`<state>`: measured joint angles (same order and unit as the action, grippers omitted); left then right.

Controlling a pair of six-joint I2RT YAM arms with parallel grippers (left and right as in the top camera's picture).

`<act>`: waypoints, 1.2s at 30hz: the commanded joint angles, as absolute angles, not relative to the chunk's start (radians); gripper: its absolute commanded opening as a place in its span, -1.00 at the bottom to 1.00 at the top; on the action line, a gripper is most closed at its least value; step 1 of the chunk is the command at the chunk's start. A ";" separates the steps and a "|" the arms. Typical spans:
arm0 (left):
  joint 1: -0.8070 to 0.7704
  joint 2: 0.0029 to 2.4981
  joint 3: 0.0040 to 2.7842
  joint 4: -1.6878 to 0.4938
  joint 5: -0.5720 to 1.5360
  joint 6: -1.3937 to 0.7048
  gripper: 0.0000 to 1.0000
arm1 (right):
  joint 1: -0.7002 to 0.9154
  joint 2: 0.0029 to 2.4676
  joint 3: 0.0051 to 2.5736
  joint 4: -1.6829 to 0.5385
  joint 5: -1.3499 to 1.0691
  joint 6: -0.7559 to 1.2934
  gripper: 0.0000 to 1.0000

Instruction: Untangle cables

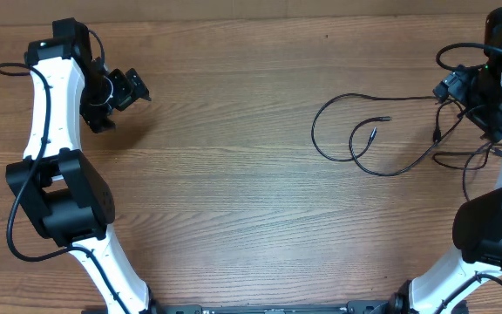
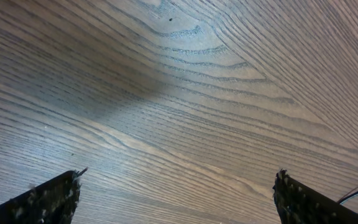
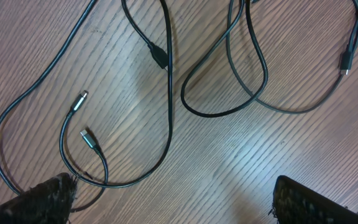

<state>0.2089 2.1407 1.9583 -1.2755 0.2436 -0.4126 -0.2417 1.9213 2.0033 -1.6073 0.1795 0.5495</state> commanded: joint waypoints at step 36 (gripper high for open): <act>0.230 1.443 1.955 -1.276 0.252 -0.415 0.99 | -0.242 1.889 2.001 -1.602 0.174 0.553 1.00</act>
<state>0.2298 1.4826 1.9511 -1.2755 0.2436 -0.4126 -0.2417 1.9213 2.0033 -1.6070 0.1791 0.5495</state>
